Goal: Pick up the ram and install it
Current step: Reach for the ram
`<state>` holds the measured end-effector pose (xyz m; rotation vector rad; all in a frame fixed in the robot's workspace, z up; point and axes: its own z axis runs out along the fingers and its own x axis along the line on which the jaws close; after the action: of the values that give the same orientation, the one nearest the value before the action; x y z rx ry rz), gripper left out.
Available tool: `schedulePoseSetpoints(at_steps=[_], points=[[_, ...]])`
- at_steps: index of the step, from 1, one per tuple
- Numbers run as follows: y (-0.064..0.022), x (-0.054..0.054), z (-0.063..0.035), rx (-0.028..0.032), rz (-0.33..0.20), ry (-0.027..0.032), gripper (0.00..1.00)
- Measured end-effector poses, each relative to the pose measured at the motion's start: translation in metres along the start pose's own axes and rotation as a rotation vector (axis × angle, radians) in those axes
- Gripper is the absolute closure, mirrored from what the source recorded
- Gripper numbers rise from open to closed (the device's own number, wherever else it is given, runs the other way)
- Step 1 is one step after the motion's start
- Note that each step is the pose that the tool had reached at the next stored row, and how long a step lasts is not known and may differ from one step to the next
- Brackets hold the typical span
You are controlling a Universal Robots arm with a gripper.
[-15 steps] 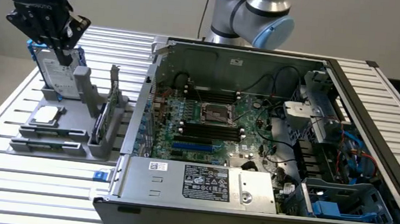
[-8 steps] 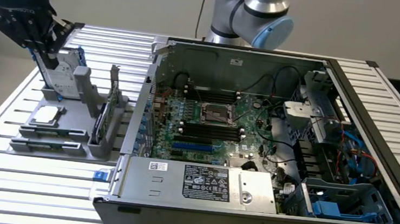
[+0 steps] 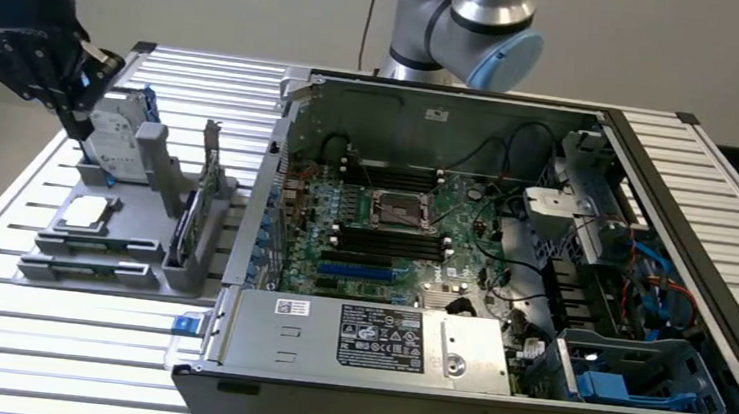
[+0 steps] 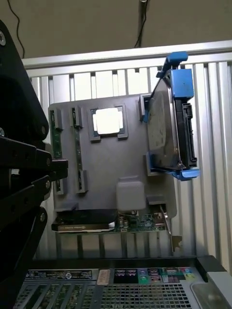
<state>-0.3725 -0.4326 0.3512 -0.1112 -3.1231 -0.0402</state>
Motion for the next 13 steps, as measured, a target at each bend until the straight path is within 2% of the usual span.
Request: schedulePoseSetpoints(at_steps=[3, 7, 13], points=[[-0.0076, -0.0005, 0.0000, 0.0044, 0.000, 0.0058, 0.89], [-0.0124, -0.0007, 0.0000, 0.0098, -0.006, 0.0080, 0.89], [-0.0125, -0.0006, 0.0003, 0.0198, -0.093, 0.0117, 0.89]])
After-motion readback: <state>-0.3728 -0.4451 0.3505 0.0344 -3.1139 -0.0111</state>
